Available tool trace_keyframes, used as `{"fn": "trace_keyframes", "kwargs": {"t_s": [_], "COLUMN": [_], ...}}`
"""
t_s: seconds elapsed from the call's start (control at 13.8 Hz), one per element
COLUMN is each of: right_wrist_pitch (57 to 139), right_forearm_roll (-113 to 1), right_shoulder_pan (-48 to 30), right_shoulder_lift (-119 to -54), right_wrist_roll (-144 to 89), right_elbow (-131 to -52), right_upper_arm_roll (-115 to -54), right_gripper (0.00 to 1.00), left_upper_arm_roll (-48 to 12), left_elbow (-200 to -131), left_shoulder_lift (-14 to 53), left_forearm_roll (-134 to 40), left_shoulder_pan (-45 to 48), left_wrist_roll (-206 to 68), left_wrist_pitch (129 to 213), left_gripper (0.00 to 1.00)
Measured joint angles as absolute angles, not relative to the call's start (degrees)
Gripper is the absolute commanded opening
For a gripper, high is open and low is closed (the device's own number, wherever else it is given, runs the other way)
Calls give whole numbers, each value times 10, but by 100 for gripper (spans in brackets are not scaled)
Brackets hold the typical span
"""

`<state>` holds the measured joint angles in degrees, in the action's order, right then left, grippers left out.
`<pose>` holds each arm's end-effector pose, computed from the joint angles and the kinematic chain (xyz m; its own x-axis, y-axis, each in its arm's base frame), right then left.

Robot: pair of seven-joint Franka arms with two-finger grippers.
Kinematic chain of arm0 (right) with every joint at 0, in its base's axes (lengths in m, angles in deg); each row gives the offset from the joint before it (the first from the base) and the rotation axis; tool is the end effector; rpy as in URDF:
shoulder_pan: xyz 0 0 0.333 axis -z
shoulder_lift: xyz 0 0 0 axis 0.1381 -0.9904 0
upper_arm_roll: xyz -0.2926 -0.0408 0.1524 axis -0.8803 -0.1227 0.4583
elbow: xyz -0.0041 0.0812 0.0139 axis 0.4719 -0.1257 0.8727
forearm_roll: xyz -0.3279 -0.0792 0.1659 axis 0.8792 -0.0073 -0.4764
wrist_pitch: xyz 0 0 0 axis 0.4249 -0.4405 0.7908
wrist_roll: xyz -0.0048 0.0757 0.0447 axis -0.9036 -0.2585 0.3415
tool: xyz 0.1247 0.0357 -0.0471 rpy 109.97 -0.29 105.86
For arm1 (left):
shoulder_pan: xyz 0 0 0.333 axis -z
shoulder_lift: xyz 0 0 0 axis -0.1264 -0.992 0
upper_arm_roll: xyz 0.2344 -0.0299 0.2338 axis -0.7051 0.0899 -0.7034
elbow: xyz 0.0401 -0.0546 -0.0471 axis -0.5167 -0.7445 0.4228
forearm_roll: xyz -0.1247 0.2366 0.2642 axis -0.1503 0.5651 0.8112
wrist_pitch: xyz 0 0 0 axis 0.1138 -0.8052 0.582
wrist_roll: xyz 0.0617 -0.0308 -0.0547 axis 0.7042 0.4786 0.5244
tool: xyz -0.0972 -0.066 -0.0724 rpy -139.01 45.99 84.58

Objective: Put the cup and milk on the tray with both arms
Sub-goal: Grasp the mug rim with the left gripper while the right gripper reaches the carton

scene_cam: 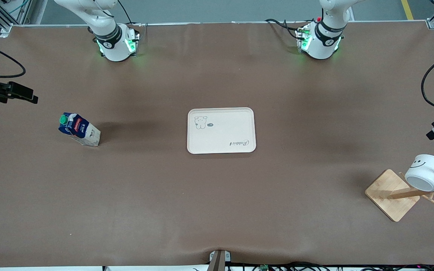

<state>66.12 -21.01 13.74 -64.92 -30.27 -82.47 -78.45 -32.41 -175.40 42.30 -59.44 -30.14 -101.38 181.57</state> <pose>0.5289 -0.0427 0.5807 0.9871 -0.0479 -0.1527 -0.0550 -0.9976 -0.0426 0.5666 0.1722 0.4873 0.9337 0.1007 0.3437 0.0283 -0.9774 0.2094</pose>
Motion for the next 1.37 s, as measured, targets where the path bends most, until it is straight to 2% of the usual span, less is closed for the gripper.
{"fn": "trace_keyframes", "kwargs": {"t_s": [0.8,1.37], "right_wrist_pitch": [686,724], "right_forearm_roll": [-210,-210], "right_shoulder_pan": [148,148], "right_shoulder_lift": [-681,-720], "right_wrist_roll": [-303,-303], "right_elbow": [-825,-825], "right_upper_arm_roll": [-787,-787], "right_gripper": [100,100], "left_upper_arm_roll": [-324,-321], "left_elbow": [-1742,-1721], "left_shoulder_lift": [339,317], "left_forearm_roll": [-767,-789], "left_shoulder_pan": [-307,-307], "left_wrist_roll": [-1229,-1257], "left_wrist_pitch": [1895,1898], "left_gripper": [98,42]}}
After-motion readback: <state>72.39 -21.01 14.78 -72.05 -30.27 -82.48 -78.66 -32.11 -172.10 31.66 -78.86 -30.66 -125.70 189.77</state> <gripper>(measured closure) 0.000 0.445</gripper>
